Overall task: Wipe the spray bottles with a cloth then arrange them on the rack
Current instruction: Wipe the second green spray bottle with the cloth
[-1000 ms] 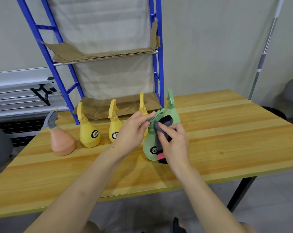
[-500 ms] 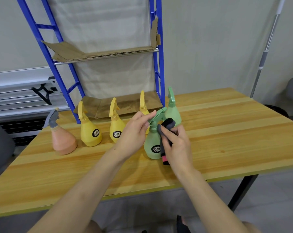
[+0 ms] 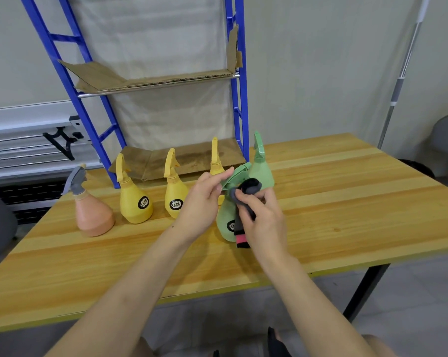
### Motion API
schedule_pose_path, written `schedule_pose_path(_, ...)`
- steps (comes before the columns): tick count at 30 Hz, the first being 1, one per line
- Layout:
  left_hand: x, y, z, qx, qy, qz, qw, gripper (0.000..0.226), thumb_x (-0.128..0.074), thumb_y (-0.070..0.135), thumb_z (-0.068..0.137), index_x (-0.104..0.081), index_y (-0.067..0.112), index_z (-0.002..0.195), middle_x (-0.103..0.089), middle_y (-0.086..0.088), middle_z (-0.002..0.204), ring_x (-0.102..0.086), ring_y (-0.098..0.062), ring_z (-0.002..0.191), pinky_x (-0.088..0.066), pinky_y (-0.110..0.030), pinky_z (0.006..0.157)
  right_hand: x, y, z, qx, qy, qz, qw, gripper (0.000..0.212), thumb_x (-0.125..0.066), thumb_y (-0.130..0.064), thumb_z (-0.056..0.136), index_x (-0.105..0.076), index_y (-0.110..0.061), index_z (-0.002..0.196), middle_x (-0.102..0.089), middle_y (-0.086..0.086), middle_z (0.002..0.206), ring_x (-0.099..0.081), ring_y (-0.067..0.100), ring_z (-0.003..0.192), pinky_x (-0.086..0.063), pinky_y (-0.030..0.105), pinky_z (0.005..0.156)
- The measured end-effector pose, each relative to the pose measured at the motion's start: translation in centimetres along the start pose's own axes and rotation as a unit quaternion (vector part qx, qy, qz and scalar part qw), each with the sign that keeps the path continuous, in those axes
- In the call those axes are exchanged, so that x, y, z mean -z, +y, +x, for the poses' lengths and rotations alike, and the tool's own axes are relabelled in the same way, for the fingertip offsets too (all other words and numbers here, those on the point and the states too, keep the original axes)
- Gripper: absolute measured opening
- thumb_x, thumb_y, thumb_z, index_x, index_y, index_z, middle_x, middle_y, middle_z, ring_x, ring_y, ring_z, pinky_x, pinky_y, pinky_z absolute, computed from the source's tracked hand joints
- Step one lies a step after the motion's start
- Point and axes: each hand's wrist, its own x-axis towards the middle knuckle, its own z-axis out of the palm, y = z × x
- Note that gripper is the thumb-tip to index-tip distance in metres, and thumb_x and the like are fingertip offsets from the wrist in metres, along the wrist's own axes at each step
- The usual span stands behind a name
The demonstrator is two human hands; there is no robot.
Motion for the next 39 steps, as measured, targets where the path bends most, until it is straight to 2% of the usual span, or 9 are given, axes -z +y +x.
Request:
schedule_pose_path(4, 0.1, 0.1, -0.1, 0.000, -0.005, -0.008, 1.000, 0.047, -0.039, 0.007, 0.109, -0.053, 0.032, 0.146, -0.054, -0.007, 0.111, -0.057, -0.003, 0.104, -0.042, -0.007, 0.090, 0.4, 1.1, -1.4, -0.012, -0.037, -0.016, 0.999, 0.028, -0.072, -0.020, 0.094, -0.075, -0.027, 0.122, -0.050, -0.004, 0.101, -0.057, 0.017, 0.077, -0.054, 0.040, 0.056)
schedule_pose_path(8, 0.0, 0.3, -0.2, 0.008, -0.009, -0.023, 1.000, 0.046, -0.039, 0.008, 0.110, -0.053, 0.032, 0.146, -0.056, -0.005, 0.117, -0.060, -0.008, 0.113, -0.045, -0.009, 0.098, 1.3, 1.8, -1.9, -0.057, -0.057, -0.014, 0.997, 0.030, -0.075, -0.018, 0.092, -0.076, -0.028, 0.120, -0.049, -0.009, 0.100, -0.057, 0.013, 0.079, -0.056, 0.041, 0.063)
schedule_pose_path(12, -0.1, 0.0, -0.2, -0.002, 0.001, 0.002, 1.000, 0.047, -0.040, 0.009, 0.109, -0.052, 0.038, 0.145, -0.055, -0.007, 0.110, -0.059, -0.012, 0.107, -0.047, -0.019, 0.095, 1.7, 0.0, 0.0, -0.022, -0.002, -0.006, 1.000, 0.029, -0.075, -0.019, 0.092, -0.076, -0.030, 0.118, -0.054, -0.007, 0.102, -0.057, 0.012, 0.073, -0.053, 0.036, 0.055)
schedule_pose_path(15, -0.2, -0.2, -0.1, 0.000, 0.008, -0.006, 1.000, 0.049, -0.040, 0.006, 0.109, -0.053, 0.039, 0.143, -0.056, -0.009, 0.112, -0.059, -0.015, 0.107, -0.048, -0.023, 0.097, 1.1, -1.2, 1.0, 0.025, -0.012, -0.044, 0.999, 0.027, -0.072, -0.019, 0.093, -0.076, -0.031, 0.117, -0.053, -0.002, 0.104, -0.054, 0.015, 0.068, -0.047, 0.032, 0.047)
schedule_pose_path(19, -0.2, 0.5, -0.2, 0.020, 0.006, -0.031, 0.999, 0.047, -0.039, 0.005, 0.109, -0.057, 0.030, 0.144, -0.057, -0.001, 0.115, -0.056, -0.001, 0.114, -0.043, -0.012, 0.098, 0.6, -1.0, 0.5, 0.039, -0.038, -0.051, 0.997, 0.028, -0.067, -0.015, 0.096, -0.074, -0.030, 0.118, -0.046, 0.001, 0.105, -0.051, 0.017, 0.070, -0.051, 0.035, 0.049)
schedule_pose_path(23, -0.1, 0.4, -0.2, 0.035, 0.001, -0.042, 0.999, 0.046, -0.039, 0.006, 0.109, -0.058, 0.030, 0.144, -0.058, -0.001, 0.117, -0.056, 0.000, 0.116, -0.043, -0.010, 0.100, 0.7, -0.9, 0.3, 0.034, -0.041, -0.042, 0.998, 0.028, -0.064, -0.014, 0.097, -0.074, -0.029, 0.119, -0.046, 0.001, 0.105, -0.053, 0.019, 0.073, -0.052, 0.038, 0.051)
schedule_pose_path(30, -0.4, 0.5, -0.2, 0.054, 0.003, -0.062, 0.997, 0.047, -0.035, 0.007, 0.111, -0.057, 0.031, 0.144, -0.057, 0.001, 0.124, -0.059, -0.008, 0.119, -0.047, -0.024, 0.108, 1.2, 0.5, -1.2, -0.022, -0.058, -0.012, 0.998, 0.025, -0.063, -0.024, 0.100, -0.074, -0.031, 0.122, -0.048, -0.005, 0.106, -0.058, 0.018, 0.081, -0.056, 0.042, 0.063)
schedule_pose_path(35, -1.2, -0.1, -0.3, 0.039, 0.013, -0.060, 0.997, 0.049, -0.036, 0.005, 0.109, -0.060, 0.034, 0.142, -0.059, -0.003, 0.118, -0.060, -0.012, 0.116, -0.049, -0.033, 0.108, 1.5, -0.5, 0.3, -0.048, 0.030, 0.050, 0.997, 0.024, -0.070, -0.019, 0.096, -0.077, -0.027, 0.118, -0.053, -0.006, 0.104, -0.057, 0.007, 0.086, -0.056, 0.033, 0.070)
schedule_pose_path(39, -1.6, -0.6, -0.1, 0.029, 0.028, -0.044, 0.998, 0.054, -0.037, 0.001, 0.107, -0.060, 0.036, 0.141, -0.059, -0.005, 0.113, -0.061, -0.016, 0.112, -0.052, -0.040, 0.103, 0.4, -0.9, 0.1, -0.065, 0.011, 0.058, 0.996, 0.025, -0.068, -0.020, 0.098, -0.076, -0.027, 0.121, -0.052, -0.006, 0.101, -0.057, 0.008, 0.086, -0.056, 0.034, 0.071)
